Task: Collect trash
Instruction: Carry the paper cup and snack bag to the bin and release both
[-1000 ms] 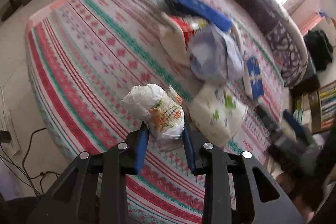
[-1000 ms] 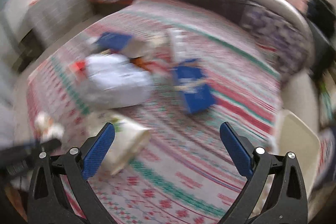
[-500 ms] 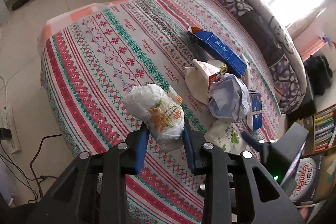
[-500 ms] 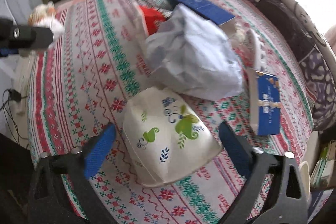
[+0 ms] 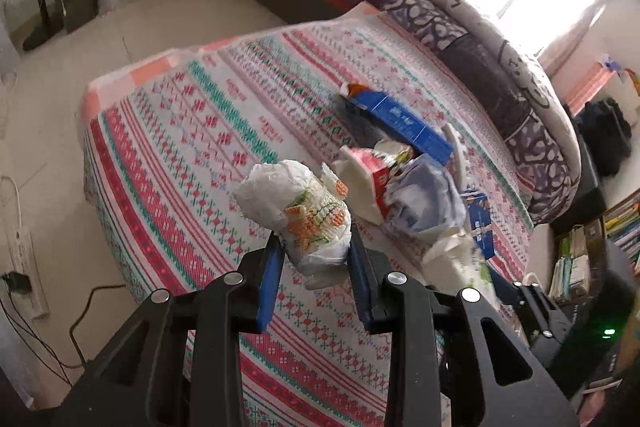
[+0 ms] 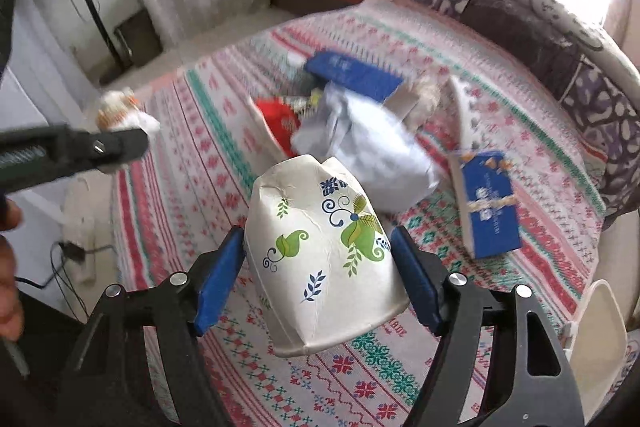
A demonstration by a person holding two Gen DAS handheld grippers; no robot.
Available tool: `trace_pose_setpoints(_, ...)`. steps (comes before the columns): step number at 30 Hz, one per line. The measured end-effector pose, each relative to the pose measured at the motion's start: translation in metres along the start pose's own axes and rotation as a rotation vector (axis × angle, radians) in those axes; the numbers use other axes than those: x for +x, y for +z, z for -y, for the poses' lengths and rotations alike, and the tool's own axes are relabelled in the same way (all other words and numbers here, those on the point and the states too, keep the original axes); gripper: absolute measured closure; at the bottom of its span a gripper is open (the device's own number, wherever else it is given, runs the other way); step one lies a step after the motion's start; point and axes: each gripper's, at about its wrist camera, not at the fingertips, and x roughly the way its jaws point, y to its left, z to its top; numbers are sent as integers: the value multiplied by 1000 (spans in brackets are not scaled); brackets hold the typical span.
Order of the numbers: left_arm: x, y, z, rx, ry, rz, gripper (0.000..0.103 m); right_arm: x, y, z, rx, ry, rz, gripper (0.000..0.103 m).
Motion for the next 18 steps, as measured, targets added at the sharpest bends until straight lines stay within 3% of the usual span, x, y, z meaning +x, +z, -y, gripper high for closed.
trace_pose_setpoints(7,-4,2,23,47,-8,41,72,-35,2,17,78,-64,133,32)
trace_pose_setpoints(18,-4,-7,80,175,2,118,72,-66,-12,52,227,-308,245,31)
